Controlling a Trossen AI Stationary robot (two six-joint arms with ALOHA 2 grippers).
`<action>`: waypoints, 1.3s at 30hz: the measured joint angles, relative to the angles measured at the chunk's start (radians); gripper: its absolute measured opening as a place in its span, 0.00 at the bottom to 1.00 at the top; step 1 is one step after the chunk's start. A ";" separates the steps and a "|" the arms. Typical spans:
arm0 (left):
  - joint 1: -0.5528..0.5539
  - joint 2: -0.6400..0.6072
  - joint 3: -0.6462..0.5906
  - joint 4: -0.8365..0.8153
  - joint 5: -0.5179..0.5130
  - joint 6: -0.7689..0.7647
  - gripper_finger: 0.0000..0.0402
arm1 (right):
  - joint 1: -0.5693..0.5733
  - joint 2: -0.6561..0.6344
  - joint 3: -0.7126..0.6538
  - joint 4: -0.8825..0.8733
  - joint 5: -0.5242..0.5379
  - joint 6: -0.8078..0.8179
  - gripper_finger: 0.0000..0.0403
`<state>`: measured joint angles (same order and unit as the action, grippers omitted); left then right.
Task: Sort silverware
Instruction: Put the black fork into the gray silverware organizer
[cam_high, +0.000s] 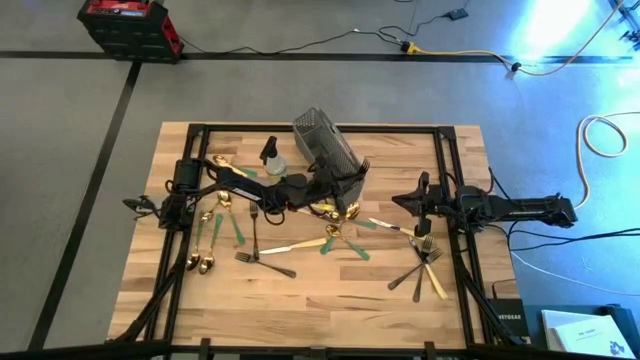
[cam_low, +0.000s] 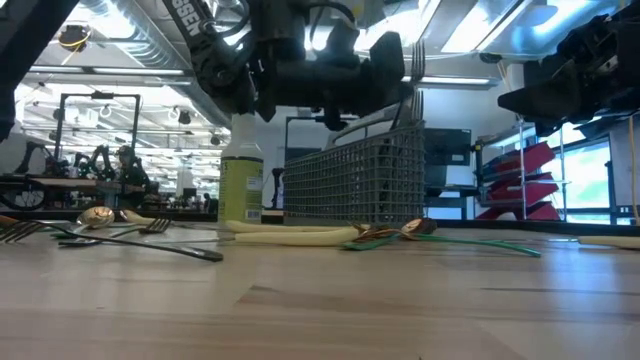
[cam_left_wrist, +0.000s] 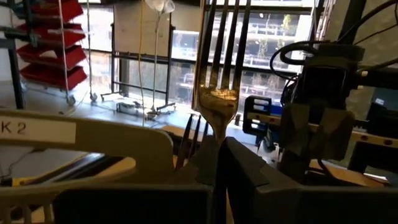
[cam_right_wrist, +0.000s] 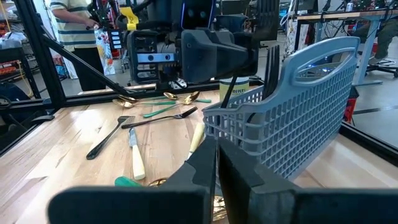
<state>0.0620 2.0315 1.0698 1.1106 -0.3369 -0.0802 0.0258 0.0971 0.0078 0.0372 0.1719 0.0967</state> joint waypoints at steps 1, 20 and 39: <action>0.000 0.000 0.000 -0.006 0.000 -0.009 0.00 | 0.000 0.000 0.000 0.000 0.000 0.000 0.00; 0.000 0.000 0.001 -0.084 0.000 -0.039 0.17 | 0.000 0.000 0.000 0.000 0.000 0.000 0.00; 0.024 -0.010 0.000 -0.065 -0.019 0.011 0.27 | 0.000 0.000 0.000 0.000 0.000 0.000 0.00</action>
<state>0.0857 2.0216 1.0702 1.0460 -0.3555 -0.0692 0.0257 0.0971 0.0078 0.0368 0.1719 0.0967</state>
